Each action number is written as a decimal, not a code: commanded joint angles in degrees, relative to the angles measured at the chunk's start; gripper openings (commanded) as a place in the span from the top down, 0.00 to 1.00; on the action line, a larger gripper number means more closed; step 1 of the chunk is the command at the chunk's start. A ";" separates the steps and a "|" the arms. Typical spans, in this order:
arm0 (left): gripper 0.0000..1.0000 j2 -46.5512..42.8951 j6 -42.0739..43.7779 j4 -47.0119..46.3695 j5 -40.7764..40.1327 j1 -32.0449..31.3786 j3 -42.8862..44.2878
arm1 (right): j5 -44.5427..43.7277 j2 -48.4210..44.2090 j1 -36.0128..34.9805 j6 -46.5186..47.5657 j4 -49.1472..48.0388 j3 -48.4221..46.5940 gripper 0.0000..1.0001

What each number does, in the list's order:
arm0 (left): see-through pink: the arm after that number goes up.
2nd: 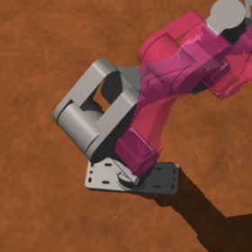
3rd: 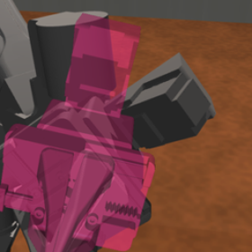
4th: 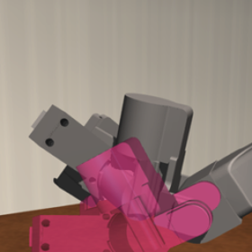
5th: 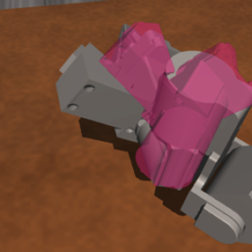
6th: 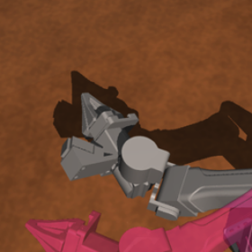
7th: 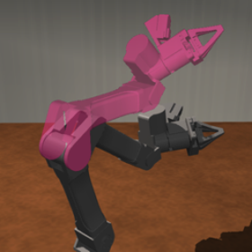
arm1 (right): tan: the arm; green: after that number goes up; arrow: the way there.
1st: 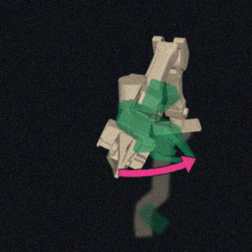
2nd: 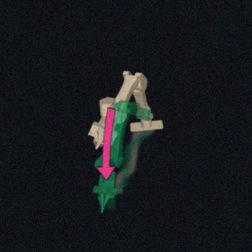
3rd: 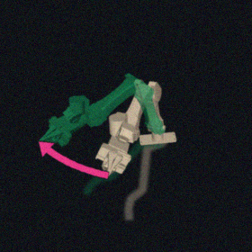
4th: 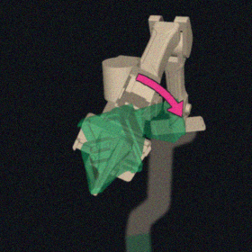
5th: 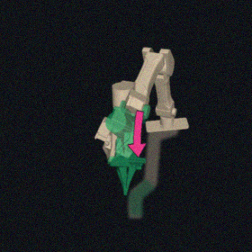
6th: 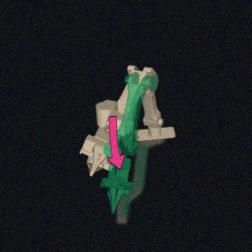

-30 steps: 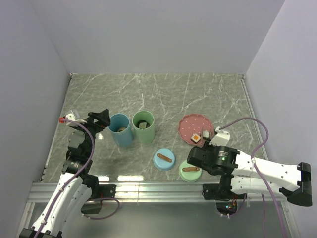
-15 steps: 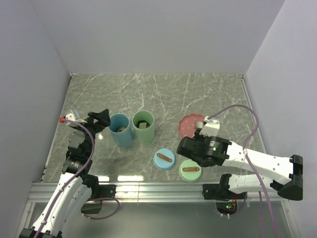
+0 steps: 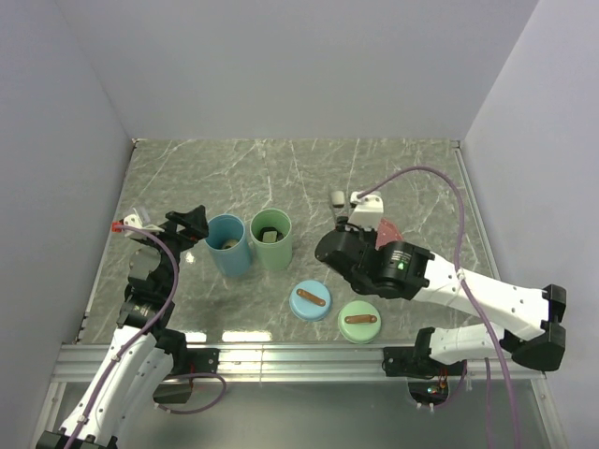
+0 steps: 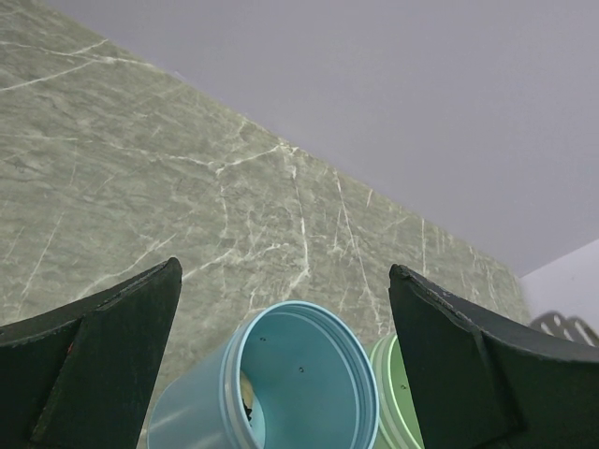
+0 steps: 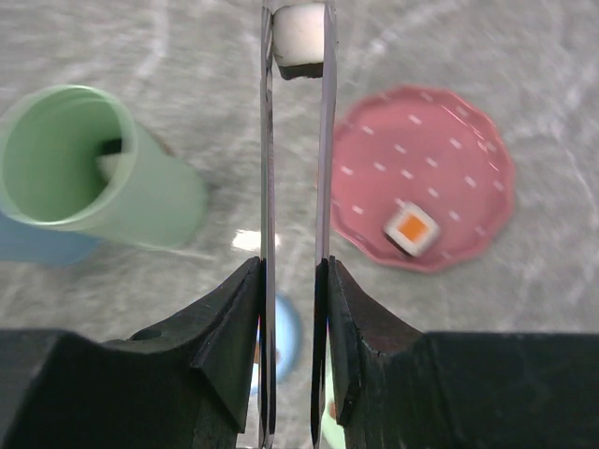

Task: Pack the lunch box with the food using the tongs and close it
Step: Place the food into the lunch box, then pick up the food using the clamp

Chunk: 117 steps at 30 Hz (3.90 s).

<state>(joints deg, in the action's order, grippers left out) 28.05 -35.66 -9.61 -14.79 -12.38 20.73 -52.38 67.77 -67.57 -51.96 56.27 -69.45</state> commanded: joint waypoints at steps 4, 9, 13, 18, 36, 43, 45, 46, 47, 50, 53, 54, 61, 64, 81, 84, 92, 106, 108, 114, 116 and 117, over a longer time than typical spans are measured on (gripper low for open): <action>0.00 -0.19 -0.02 -0.94 -0.95 0.34 0.10 | 2.89 -0.09 -4.05 19.70 -20.58 -4.81 0.70; 0.01 -0.28 -0.02 -0.59 -1.47 0.34 0.19 | 6.84 1.05 -8.44 24.53 -24.54 -6.05 0.69; 0.01 -0.72 -0.11 -0.33 -1.56 0.34 0.27 | 6.86 2.63 -9.86 24.19 -24.19 -6.31 0.70; 0.01 -0.63 -0.20 -0.50 -1.21 0.25 0.19 | 7.12 4.39 -10.21 23.23 -23.14 -6.22 0.69; 0.00 0.95 -0.02 -1.64 -0.24 0.34 0.27 | 7.29 7.12 -10.92 22.61 -21.38 -7.45 0.55; 0.01 0.95 -0.02 -1.64 -0.16 0.25 0.27 | 5.72 5.45 -11.09 20.94 -20.33 -6.23 0.55; 0.01 0.69 -0.02 -1.38 -0.33 0.25 0.27 | 4.75 4.75 -11.18 19.45 -19.27 -5.52 0.54; 0.00 0.69 -0.02 -1.47 -0.33 0.34 0.27 | 3.87 3.52 -11.27 18.92 -18.31 -4.65 0.54; 0.00 0.60 -0.02 -1.47 -0.33 0.34 0.19 | 3.43 2.82 -11.27 17.35 -17.78 -4.12 0.54; 0.01 0.69 -0.02 -1.73 0.02 0.34 0.19 | 1.41 -0.52 -11.18 13.75 -15.32 -1.48 0.54; 0.01 1.30 -0.02 -1.91 0.46 0.34 0.36 | -0.70 -3.69 -11.27 9.09 -11.54 0.98 0.54; 0.01 1.39 -0.02 -1.99 0.46 0.34 0.36 | -1.05 -5.00 -11.35 7.77 -10.40 2.11 0.54; 0.00 0.95 -0.02 -2.08 0.64 0.25 0.10 | -3.52 -8.62 -11.18 -6.37 0.66 6.95 0.53; 0.01 0.86 -0.11 -2.26 0.90 0.34 0.01 | -3.87 -9.58 -10.83 -12.08 4.27 9.41 0.51; 0.01 0.77 -0.46 -2.96 2.30 0.34 -0.43 | 1.14 -10.64 -9.95 -30.91 12.54 20.49 0.49; 0.01 0.95 -0.46 -3.05 2.48 0.34 -0.52 | 1.58 -10.38 -9.95 -35.30 16.32 21.11 0.49; 0.01 0.69 -0.55 -3.23 3.01 0.34 -0.69 | 3.69 -10.47 -10.04 -36.98 15.10 23.66 0.48; 0.01 0.69 -0.64 -3.31 2.92 0.34 -0.78 | 4.48 -9.15 -10.39 -35.22 13.07 23.40 0.56; 0.00 0.51 -0.64 -3.23 3.01 0.34 -0.78 | 4.39 -8.62 -10.48 -35.05 13.16 23.05 0.58; 0.01 0.16 -0.64 -3.14 2.83 0.34 -0.78 | 3.95 -7.91 -10.48 -34.87 13.69 22.17 0.64; 0.01 0.25 -0.64 -3.14 3.01 0.34 -0.78 | 3.78 -7.74 -10.48 -34.78 13.78 21.73 0.64; 0.00 0.25 -0.64 -3.14 3.01 0.34 -0.78 | 3.60 -7.65 -10.48 -34.52 13.78 21.46 0.64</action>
<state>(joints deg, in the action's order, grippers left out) 28.71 -35.70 -10.48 -12.84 -12.38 19.92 -45.82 59.75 -77.87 -85.82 69.71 -45.54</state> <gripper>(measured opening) 0.995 0.415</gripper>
